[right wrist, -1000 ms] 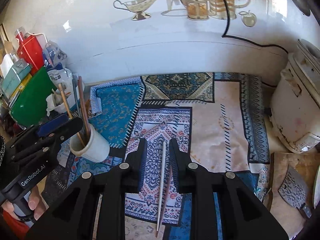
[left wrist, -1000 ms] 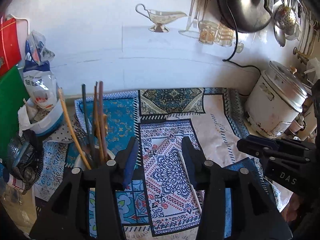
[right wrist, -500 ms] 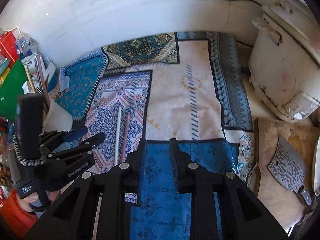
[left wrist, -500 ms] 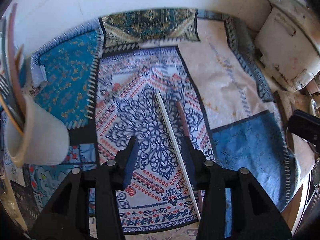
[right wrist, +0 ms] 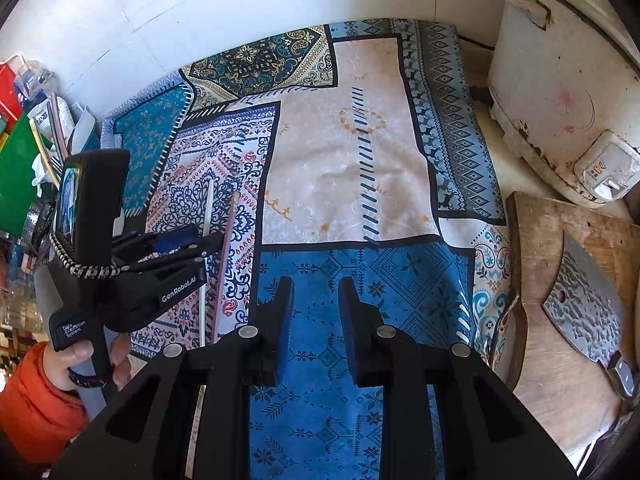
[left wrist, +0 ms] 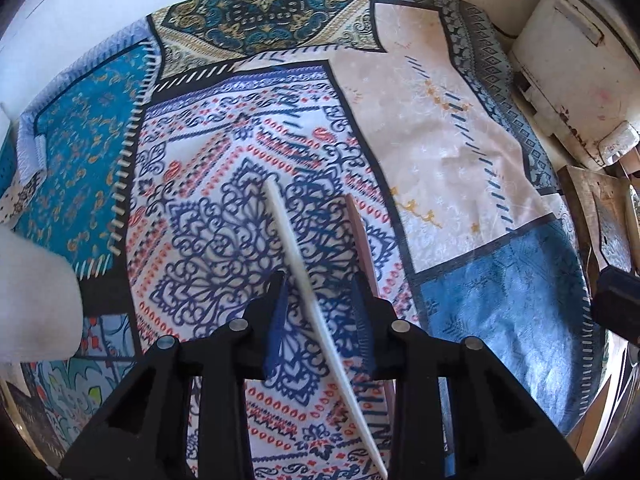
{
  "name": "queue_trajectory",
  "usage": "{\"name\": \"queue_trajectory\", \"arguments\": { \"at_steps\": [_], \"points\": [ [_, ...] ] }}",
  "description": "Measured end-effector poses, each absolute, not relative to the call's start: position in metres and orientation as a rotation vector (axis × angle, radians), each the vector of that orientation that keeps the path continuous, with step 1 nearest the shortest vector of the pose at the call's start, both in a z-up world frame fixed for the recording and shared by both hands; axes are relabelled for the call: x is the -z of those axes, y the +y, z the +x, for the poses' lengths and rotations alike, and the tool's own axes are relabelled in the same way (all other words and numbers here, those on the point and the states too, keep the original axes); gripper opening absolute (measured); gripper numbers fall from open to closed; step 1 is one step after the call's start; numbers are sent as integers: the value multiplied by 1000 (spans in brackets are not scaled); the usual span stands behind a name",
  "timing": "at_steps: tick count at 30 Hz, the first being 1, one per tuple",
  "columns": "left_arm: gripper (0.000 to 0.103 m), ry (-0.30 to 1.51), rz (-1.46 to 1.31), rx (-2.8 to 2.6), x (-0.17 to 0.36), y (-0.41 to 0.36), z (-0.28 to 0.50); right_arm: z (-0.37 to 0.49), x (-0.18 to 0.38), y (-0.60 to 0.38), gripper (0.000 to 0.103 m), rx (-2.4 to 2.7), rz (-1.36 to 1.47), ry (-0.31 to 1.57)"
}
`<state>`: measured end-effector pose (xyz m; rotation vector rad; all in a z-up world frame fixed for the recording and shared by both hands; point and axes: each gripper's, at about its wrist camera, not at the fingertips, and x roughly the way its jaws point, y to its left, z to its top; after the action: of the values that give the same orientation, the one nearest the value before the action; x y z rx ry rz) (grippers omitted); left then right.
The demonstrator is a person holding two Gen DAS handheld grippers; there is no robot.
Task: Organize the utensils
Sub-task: 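Move both grippers down to the last chopsticks on the mat and close them, then lift the white chopstick with the left gripper while the right lifts a pink chopstick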
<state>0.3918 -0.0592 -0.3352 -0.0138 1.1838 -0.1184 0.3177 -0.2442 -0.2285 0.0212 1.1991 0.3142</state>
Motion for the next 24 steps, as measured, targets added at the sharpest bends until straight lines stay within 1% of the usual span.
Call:
{"name": "queue_trajectory", "arguments": {
  "at_steps": [3, 5, 6, 7, 9, 10, 13, 19, 24],
  "points": [
    [29, 1179, 6, 134, 336, -65, 398, 319, 229, -244, 21, -315, 23, 1200],
    [26, 1173, 7, 141, 336, -67, 401, 320, 229, -243, 21, -314, 26, 1200],
    [23, 1173, 1, 147, 337, -68, 403, 320, 229, -243, 21, -315, 30, 1201],
    [17, 1174, -6, 156, 337, -69, 404, 320, 230, -243, 21, -315, 32, 1202],
    [9, 1181, -28, 182, 338, -71, 408, 321, 231, -241, 21, -313, 34, 1204],
    [8, 1182, -30, 186, 338, -71, 408, 321, 232, -241, 21, -312, 35, 1209],
    [5, 1181, -36, 194, 339, -69, 405, 323, 239, -237, 21, -318, 42, 1228],
    [5, 1210, -83, 196, 336, -52, 395, 326, 252, -217, 21, -357, 41, 1269],
    [5, 1155, -146, 172, 313, -26, 381, 331, 264, -194, 21, -401, 46, 1298]
  ]
}}
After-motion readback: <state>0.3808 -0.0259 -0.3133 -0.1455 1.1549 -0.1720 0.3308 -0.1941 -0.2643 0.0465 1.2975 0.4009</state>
